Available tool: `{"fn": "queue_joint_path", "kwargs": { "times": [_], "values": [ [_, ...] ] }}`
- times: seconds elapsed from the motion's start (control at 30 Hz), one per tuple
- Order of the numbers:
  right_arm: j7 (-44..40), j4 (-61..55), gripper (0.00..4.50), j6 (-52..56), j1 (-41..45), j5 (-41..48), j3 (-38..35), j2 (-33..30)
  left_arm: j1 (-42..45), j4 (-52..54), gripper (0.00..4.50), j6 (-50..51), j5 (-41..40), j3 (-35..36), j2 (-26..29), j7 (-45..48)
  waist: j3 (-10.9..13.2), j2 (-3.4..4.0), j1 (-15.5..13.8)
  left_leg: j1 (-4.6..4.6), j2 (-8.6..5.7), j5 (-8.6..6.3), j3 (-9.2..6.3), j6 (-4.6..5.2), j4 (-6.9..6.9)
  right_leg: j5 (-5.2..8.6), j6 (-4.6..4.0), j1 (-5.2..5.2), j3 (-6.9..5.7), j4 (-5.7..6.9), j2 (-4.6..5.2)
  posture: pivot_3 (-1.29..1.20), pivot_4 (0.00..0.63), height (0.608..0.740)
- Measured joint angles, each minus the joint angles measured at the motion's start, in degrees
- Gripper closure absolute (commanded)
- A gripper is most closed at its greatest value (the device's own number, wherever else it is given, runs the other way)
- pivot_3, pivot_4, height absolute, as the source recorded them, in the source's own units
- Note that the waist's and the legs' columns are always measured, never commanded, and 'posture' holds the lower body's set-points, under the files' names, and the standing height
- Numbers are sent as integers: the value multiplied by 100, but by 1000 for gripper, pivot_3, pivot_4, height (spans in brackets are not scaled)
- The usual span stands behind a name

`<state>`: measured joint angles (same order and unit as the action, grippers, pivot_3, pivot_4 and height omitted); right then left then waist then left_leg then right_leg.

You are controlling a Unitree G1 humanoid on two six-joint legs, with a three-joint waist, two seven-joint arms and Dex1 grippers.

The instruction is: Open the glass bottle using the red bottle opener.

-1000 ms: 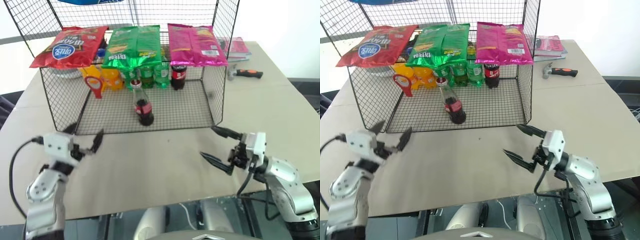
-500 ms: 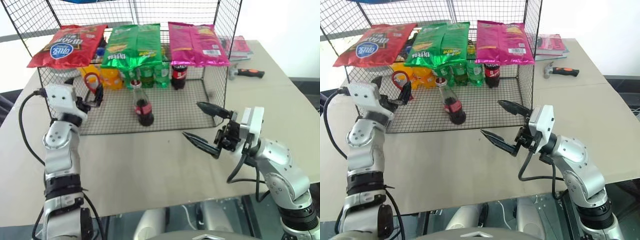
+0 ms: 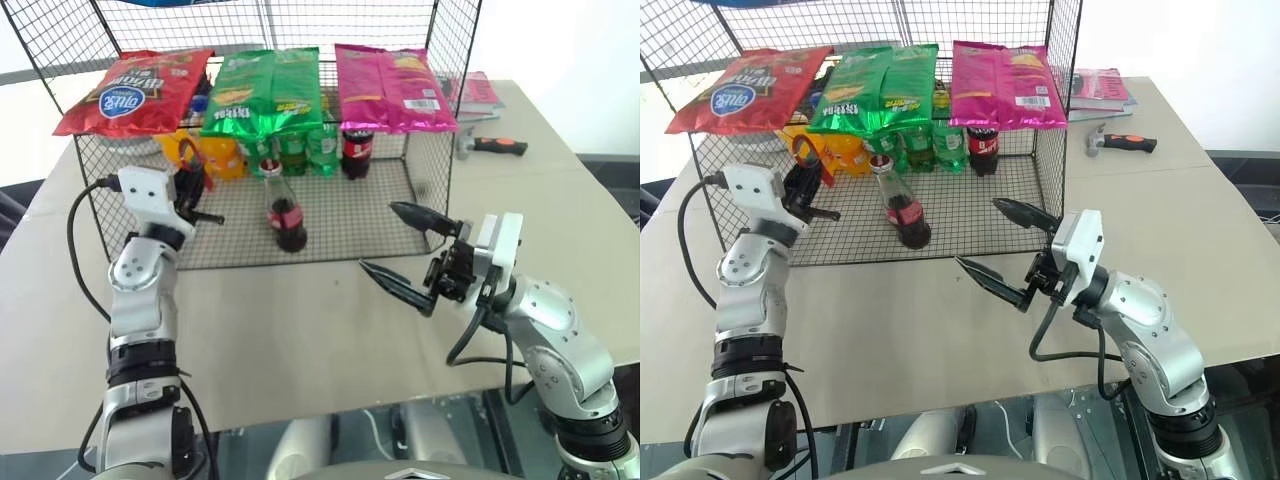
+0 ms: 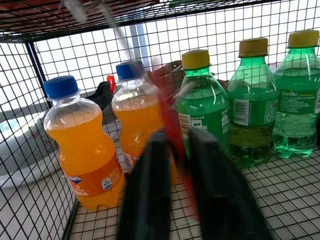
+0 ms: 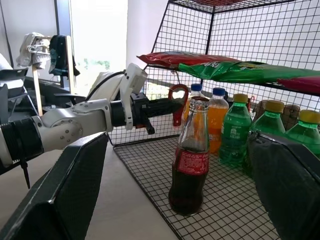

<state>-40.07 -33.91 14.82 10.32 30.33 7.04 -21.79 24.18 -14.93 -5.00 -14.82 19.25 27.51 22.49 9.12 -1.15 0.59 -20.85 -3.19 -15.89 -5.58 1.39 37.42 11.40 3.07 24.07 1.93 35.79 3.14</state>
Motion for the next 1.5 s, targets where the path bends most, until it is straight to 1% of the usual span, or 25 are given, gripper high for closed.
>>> {"fn": "queue_joint_path", "kwargs": {
  "times": [0.1,0.2,0.3,0.5,0.63,0.8,0.87,0.9,0.93,1.0,1.07,1.1,1.13,1.2,1.23,1.3,1.33,1.4,1.43,1.5],
  "values": [
    [-5,4,0,-15,0,-21,3,21,-34,73,4466,138,-114,65,-3,-39,0,0,1,0,0,0,-1,0,0,0,0,0,-1,0,0,0,150,740],
    [-42,15,0,-33,-1,-55,12,23,-101,451,4466,412,-472,255,-92,-127,0,0,1,-1,1,0,-2,-1,0,0,0,0,-1,0,1,0,150,740],
    [-67,19,0,-55,-5,-61,38,24,-288,1028,4466,801,-1067,386,-204,-60,1,0,4,-2,1,1,-1,-2,0,0,0,0,0,-1,3,0,150,740],
    [-88,30,0,-68,-4,-60,57,30,-960,2090,4466,1715,-2388,539,-344,189,1,-1,13,1,2,0,-1,-1,0,0,-1,0,2,2,2,0,150,740],
    [-103,36,0,-68,-4,-52,66,31,-1351,2299,4466,2266,-2975,648,-339,266,1,-1,11,4,3,-4,-3,6,1,0,-1,-2,-1,5,-2,0,150,740],
    [-169,112,0,-68,7,-51,97,39,-1387,2401,4466,2622,-3578,917,-338,238,1,-2,0,5,2,-2,-7,4,3,1,-1,-6,-7,5,-2,0,150,740],
    [-190,139,0,-68,27,-55,99,53,-1390,2520,4466,2930,-4174,1048,-342,234,1,-1,5,4,2,0,-7,-1,3,1,-1,-5,-7,5,-2,0,150,740],
    [-188,145,0,-67,38,-59,100,53,-1398,2577,4466,3034,-4359,1064,-342,241,1,-2,5,4,2,3,-7,-5,3,1,-1,-5,-7,4,-2,0,150,740],
    [-171,154,0,-28,84,-71,102,40,-1456,2705,4466,3281,-4776,1084,-342,269,1,-2,7,4,2,5,-6,-9,3,1,-1,-5,-6,4,-1,0,150,740],
    [-145,170,0,71,133,-67,101,13,-1548,2877,4466,3581,-5240,1071,-341,298,1,-1,11,4,1,5,-6,-9,3,1,-1,-5,-5,4,-1,0,150,740],
    [-38,195,0,361,190,34,100,12,-1643,3007,4466,3918,-5832,1064,-334,332,1,-1,12,4,2,5,-7,-9,3,1,-2,-5,-5,4,-2,0,150,740],
    [74,195,0,688,253,216,99,14,-1711,3068,4466,4196,-6393,1063,-271,364,1,-1,12,4,3,5,-8,-9,2,1,-2,-4,-5,5,-2,0,150,740],
    [150,189,0,907,269,339,94,2,-1753,3149,4466,4380,-6745,1053,-204,383,1,-1,13,4,4,4,-8,-7,2,1,-3,-4,-6,5,-2,0,150,740],
    [280,174,0,1330,289,555,96,-48,-1761,3242,4466,4622,-7233,1044,-90,421,2,0,10,4,3,0,-8,0,2,2,-3,-5,-6,5,-2,0,150,740],
    [417,149,0,1754,344,765,100,-107,-1758,3273,4466,4808,-7576,990,33,488,2,0,8,4,3,-1,-8,2,2,2,-4,-5,-6,5,-3,0,150,740],
    [622,120,0,2309,505,981,109,-191,-1743,3304,4466,5051,-7847,843,148,584,3,2,9,5,1,-3,-6,6,3,2,-4,-6,-4,5,-2,0,150,740],
    [800,121,0,2769,703,1159,111,-251,-1722,3327,4466,5257,-7980,615,226,681,3,2,10,5,-2,-3,-6,7,3,2,-4,-6,-5,5,-4,0,150,740],
    [994,131,0,3294,955,1516,92,-203,-1697,3351,4466,5486,-7993,309,263,811,3,2,13,6,-2,-3,-6,6,3,3,-5,-7,-4,5,-7,0,150,740],
    [1138,222,0,3816,1213,2078,34,-120,-1607,3348,4466,5702,-7943,-32,335,990,3,2,15,6,0,-3,-7,6,3,3,-6,-6,-5,5,-9,0,150,740],
    [1161,321,0,4261,1423,2633,-40,-108,-1489,3351,4466,5872,-7809,-338,394,1194,4,3,14,5,-1,-3,-6,7,2,3,-7,-6,-5,3,-9,0,150,740]
  ]
}}
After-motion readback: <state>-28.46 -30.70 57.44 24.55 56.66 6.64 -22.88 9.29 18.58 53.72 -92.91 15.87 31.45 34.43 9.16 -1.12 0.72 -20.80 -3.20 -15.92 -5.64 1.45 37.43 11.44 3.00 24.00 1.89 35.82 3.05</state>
